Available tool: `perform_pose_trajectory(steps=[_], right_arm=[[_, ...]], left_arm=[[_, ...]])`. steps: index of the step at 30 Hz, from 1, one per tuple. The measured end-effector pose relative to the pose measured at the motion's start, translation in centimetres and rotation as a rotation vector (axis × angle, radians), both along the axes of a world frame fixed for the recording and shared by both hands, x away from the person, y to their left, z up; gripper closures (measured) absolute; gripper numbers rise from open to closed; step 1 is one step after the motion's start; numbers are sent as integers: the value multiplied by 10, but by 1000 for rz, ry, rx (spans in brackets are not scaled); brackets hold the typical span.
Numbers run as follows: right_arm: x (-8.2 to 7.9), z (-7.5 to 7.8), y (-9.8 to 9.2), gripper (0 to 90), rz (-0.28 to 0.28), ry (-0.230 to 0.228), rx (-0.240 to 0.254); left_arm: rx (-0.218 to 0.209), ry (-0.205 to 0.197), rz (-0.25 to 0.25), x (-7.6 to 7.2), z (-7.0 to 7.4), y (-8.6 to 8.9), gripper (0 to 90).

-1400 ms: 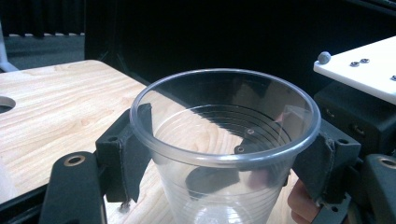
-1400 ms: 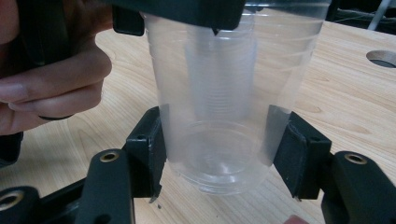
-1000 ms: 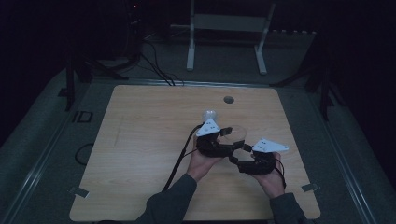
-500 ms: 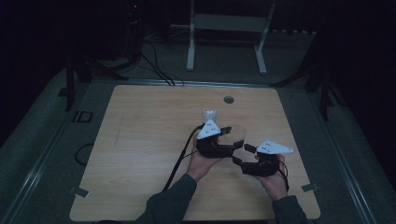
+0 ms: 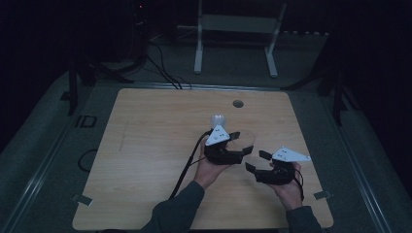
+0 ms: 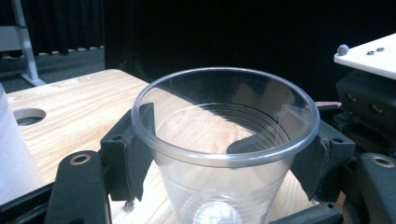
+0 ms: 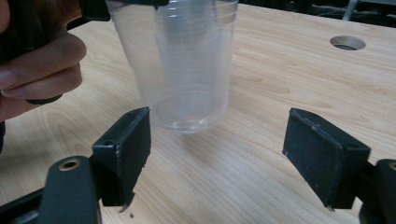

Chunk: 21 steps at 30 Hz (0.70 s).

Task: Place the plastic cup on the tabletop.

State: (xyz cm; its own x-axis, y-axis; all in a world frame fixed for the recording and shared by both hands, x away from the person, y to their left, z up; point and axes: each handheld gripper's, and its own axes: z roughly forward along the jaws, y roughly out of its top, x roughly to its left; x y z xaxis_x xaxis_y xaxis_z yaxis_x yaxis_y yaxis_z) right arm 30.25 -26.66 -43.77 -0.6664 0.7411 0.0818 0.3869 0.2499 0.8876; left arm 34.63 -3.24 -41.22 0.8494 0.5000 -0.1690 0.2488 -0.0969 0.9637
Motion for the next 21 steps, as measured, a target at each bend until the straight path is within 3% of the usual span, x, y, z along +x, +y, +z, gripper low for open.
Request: perform_pose_trajectory(steps=[21], right_arm=[[-4, -9, -6, 223, -21, -1, 23]], left_arm=[[16, -15, 19, 0, -6, -1, 292]])
